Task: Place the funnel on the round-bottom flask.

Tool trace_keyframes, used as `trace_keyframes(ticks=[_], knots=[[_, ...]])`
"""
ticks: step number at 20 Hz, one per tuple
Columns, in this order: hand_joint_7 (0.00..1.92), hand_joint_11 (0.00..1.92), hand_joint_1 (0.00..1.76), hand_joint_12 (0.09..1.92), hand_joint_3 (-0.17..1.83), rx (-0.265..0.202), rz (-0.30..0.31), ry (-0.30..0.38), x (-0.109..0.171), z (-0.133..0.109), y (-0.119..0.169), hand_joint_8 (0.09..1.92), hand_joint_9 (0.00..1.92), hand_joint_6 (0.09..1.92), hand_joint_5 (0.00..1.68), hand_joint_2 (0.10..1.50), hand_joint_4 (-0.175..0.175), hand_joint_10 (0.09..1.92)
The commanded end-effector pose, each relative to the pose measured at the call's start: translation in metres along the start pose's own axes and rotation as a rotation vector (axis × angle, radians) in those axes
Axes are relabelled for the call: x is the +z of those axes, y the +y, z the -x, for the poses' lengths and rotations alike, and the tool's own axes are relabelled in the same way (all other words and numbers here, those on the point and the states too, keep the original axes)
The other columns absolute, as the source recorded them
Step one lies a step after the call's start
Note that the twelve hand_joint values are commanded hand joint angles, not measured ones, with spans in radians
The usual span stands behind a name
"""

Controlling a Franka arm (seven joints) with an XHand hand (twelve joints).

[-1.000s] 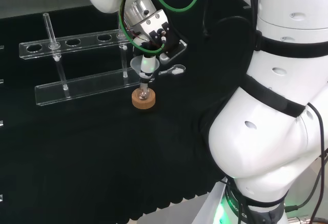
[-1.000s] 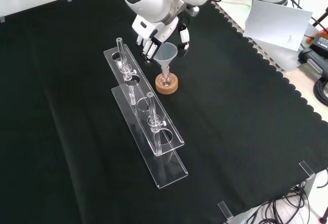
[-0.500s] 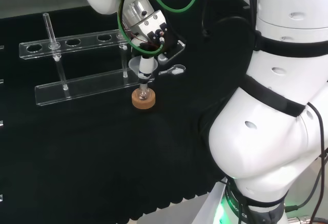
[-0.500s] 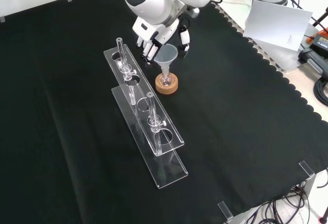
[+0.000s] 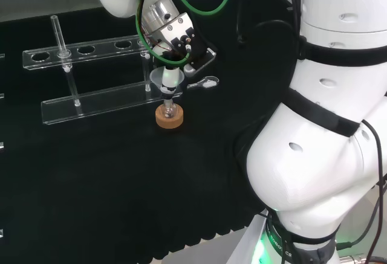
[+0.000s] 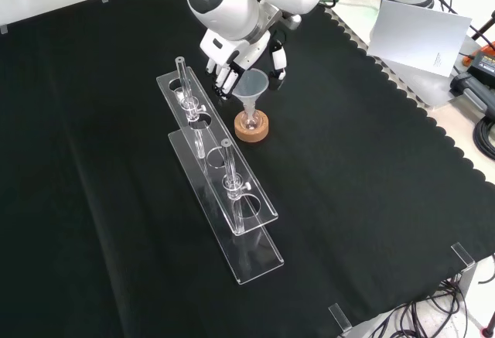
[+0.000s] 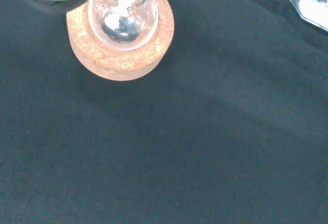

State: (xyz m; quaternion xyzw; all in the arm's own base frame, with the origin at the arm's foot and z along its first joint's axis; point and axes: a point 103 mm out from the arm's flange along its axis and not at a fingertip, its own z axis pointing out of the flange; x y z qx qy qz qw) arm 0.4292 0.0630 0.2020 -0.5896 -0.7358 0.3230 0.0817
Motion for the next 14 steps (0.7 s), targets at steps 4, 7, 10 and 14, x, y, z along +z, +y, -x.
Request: trace_keyframes(ticks=[4, 7, 10, 14], knots=[[0.32, 0.45, 0.76, 1.33, 0.62, 0.003, -0.001, -0.003, 0.0018, 0.0032, -0.0023, 0.73, 0.69, 0.22, 0.34, 0.64, -0.038, 0.58], [0.26, 0.42, 0.71, 1.34, 0.60, 0.004, 0.003, -0.005, 0.0015, 0.0026, -0.0036, 0.73, 0.65, 0.16, 0.31, 0.62, -0.036, 0.60], [0.21, 0.40, 0.68, 1.36, 0.57, 0.003, 0.004, -0.012, 0.0014, 0.0012, -0.0038, 0.73, 0.61, 0.10, 0.29, 0.62, -0.035, 0.62], [0.13, 0.38, 0.65, 1.37, 0.55, 0.004, 0.001, -0.017, 0.0007, 0.0004, -0.0036, 0.72, 0.57, 0.09, 0.25, 0.61, -0.032, 0.64]])
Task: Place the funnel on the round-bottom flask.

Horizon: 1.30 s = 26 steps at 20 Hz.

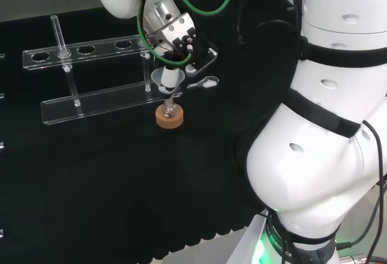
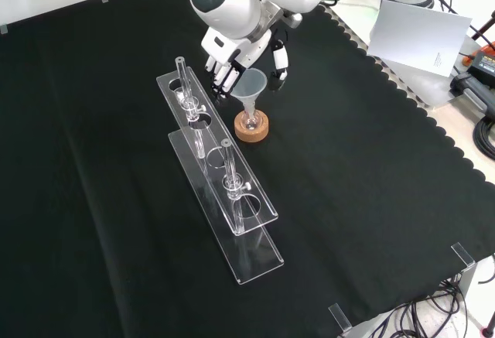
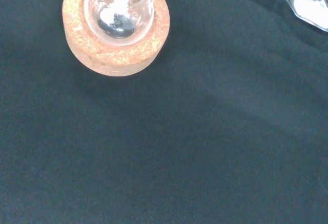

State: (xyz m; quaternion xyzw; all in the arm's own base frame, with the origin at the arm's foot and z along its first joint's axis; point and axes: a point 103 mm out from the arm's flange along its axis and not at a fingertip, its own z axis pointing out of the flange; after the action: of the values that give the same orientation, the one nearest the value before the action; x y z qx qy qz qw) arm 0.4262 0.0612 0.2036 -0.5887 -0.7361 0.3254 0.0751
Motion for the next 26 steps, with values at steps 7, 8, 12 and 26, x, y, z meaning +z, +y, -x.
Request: trace_keyframes(ticks=[7, 8, 12, 26], knots=[[0.01, 0.28, 0.53, 1.42, 0.42, -0.008, 0.050, 0.014, -0.002, 0.004, -0.008, 0.54, 0.30, 0.09, 0.16, 0.62, -0.018, 0.74], [0.00, 0.26, 0.49, 1.44, 0.37, -0.014, 0.072, 0.021, -0.004, 0.006, -0.012, 0.50, 0.26, 0.09, 0.15, 0.62, -0.016, 0.76], [0.00, 0.23, 0.44, 1.46, 0.29, -0.012, 0.126, 0.019, -0.013, 0.009, -0.026, 0.50, 0.21, 0.09, 0.13, 0.63, -0.014, 0.80], [0.05, 0.29, 0.55, 1.45, 0.25, 0.037, 0.237, 0.093, -0.016, 0.061, -0.062, 0.67, 0.36, 0.09, 0.20, 0.68, -0.020, 0.74]])
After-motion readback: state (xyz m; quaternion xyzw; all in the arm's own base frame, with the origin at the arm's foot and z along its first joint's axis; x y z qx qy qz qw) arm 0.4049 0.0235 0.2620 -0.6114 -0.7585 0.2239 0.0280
